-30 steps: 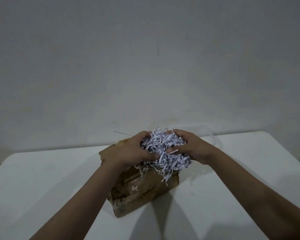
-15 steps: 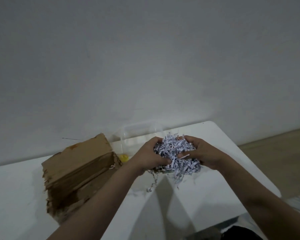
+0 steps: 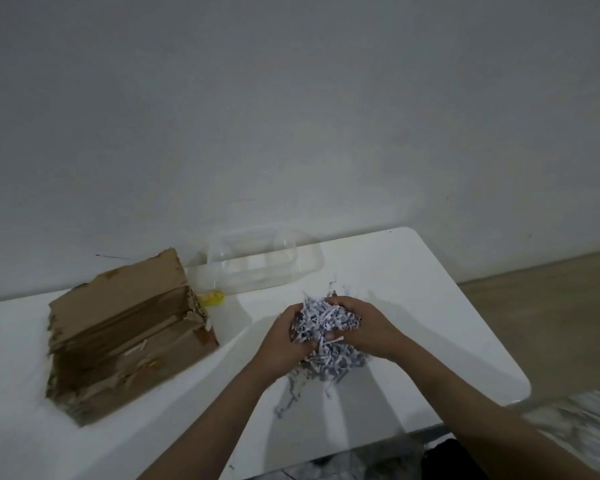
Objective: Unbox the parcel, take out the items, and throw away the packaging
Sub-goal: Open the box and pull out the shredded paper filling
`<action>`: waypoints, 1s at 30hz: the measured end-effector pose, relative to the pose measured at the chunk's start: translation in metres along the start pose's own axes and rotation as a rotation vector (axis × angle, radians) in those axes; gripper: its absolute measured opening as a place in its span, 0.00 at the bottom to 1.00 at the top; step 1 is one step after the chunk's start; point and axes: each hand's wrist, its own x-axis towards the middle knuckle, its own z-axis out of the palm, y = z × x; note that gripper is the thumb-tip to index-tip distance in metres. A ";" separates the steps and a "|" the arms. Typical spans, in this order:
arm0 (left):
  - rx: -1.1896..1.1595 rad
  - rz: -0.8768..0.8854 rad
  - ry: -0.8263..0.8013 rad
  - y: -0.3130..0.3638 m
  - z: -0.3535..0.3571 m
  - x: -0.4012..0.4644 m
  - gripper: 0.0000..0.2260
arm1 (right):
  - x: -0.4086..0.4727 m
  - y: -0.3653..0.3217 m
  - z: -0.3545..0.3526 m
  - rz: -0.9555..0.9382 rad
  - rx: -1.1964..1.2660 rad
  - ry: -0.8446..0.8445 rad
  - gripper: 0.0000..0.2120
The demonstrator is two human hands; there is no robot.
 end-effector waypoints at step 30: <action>0.635 0.125 0.322 -0.034 -0.001 -0.042 0.21 | -0.022 0.009 -0.014 -0.053 -0.453 -0.127 0.39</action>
